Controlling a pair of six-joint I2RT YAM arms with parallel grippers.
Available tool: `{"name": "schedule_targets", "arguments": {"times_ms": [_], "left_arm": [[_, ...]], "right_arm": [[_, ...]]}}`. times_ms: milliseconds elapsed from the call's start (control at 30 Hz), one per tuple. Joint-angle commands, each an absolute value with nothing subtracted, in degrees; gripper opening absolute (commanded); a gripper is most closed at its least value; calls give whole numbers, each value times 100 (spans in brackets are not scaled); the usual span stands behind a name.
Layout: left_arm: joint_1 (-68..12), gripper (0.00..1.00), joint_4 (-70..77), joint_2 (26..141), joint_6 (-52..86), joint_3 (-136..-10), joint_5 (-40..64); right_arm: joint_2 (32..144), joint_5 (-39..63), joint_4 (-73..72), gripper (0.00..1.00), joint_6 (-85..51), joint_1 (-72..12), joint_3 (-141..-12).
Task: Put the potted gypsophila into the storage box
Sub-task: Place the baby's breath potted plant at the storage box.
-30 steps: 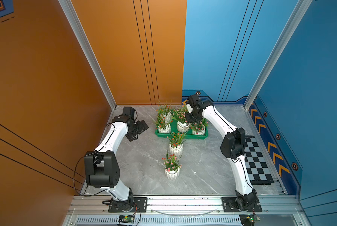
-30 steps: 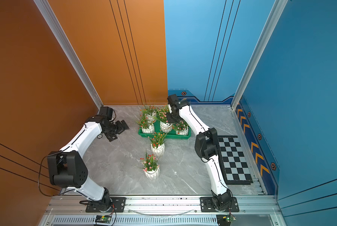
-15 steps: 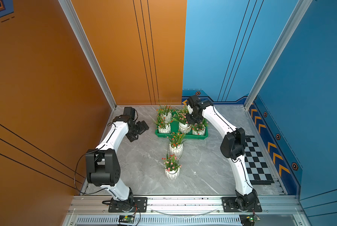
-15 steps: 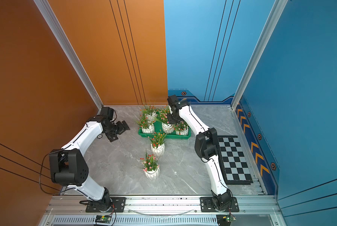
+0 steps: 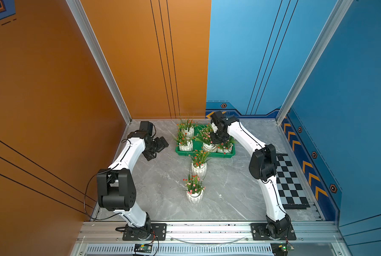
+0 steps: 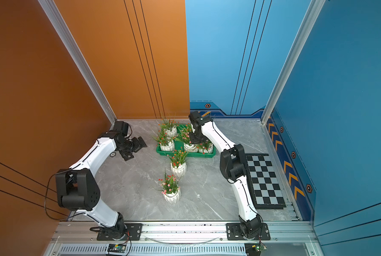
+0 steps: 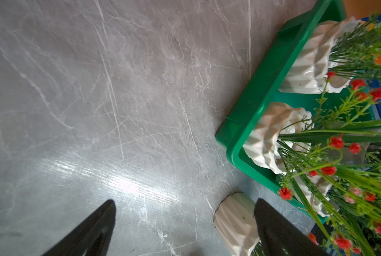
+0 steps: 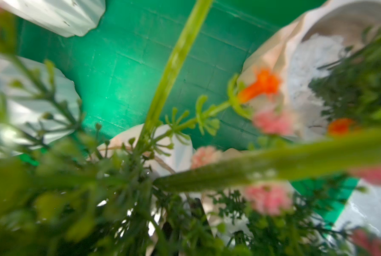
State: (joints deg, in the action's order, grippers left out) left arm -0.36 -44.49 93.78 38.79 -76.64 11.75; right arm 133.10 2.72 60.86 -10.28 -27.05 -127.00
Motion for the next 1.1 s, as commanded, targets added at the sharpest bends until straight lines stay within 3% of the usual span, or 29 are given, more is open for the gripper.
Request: {"name": "schedule_targets", "arguments": {"times_ms": [0, 1067], "left_arm": [[0, 98, -4504, 9347, 3788, -7813, 1310], [-73, 98, -4506, 9316, 3826, -7818, 1296]], "right_arm": [[13207, 265, 6136, 5, -1050, -2693, -12558], [12938, 273, 6021, 25, -1137, -2536, -12094]]}}
